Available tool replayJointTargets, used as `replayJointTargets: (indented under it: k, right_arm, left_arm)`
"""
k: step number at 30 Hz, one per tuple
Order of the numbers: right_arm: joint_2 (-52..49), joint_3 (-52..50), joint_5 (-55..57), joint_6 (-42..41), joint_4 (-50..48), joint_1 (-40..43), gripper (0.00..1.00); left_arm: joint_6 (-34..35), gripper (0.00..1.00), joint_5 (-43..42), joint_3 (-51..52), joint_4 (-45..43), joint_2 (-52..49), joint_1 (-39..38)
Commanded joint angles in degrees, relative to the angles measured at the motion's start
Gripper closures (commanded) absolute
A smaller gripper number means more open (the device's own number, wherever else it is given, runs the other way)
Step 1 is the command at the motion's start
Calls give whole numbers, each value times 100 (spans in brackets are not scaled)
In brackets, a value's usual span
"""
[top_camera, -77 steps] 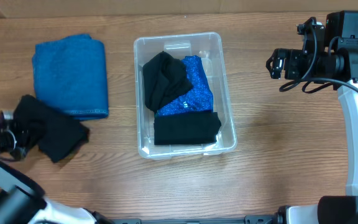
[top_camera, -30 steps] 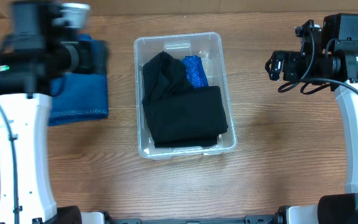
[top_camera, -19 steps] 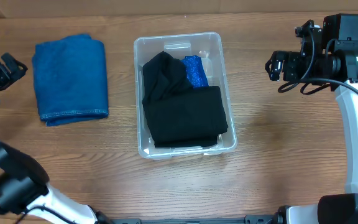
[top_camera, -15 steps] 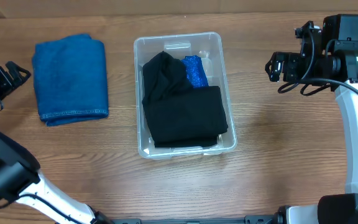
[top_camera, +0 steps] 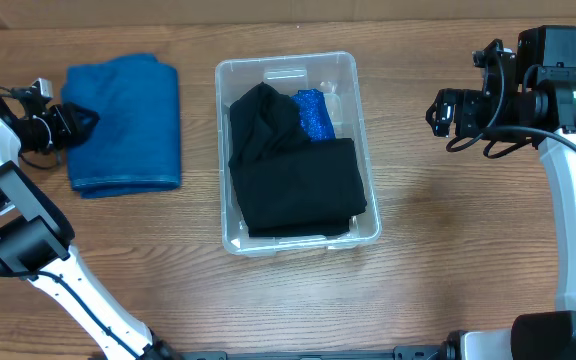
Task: Pack container
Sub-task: 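Grasp the edge of the folded blue towel with the left gripper, then lift the blue towel over the bin and lay it on top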
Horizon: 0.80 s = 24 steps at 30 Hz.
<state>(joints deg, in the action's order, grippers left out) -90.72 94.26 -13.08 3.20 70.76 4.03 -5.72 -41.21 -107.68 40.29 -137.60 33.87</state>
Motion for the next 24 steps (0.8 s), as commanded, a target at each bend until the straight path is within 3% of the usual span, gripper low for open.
replayJointTargets:
  k: [1, 3, 10, 15, 16, 17, 19, 24]
  right_arm:
    - [15, -9, 13, -22, 2, -15, 0]
    - [15, -9, 13, -22, 7, -15, 0]
    - [15, -9, 13, -24, 55, -15, 0]
    - [15, -9, 13, -22, 76, -15, 0]
    - [15, -9, 13, -24, 94, -15, 0]
    - [15, -9, 13, -24, 101, -15, 0]
    - [15, -9, 13, -24, 118, -15, 0]
    - [15, -9, 11, -24, 140, -15, 0]
  left_arm:
    - [107, 83, -990, -109, 614, 22, -229]
    - [31, 96, -979, -138, 1150, 457, -236]
    - [214, 95, -986, -138, 1622, 3532, -485]
    - [413, 96, -767, -138, 1604, 5410, -1858]
    - [645, 96, -345, -140, 1602, 5584, -2188]
    - [1401, 96, 673, -138, 1598, 5786, -2719]
    - [2640, 96, 1899, -133, 1600, 5888, -3469]
    - [4822, 96, 3582, -39, 1165, 5547, -5300]
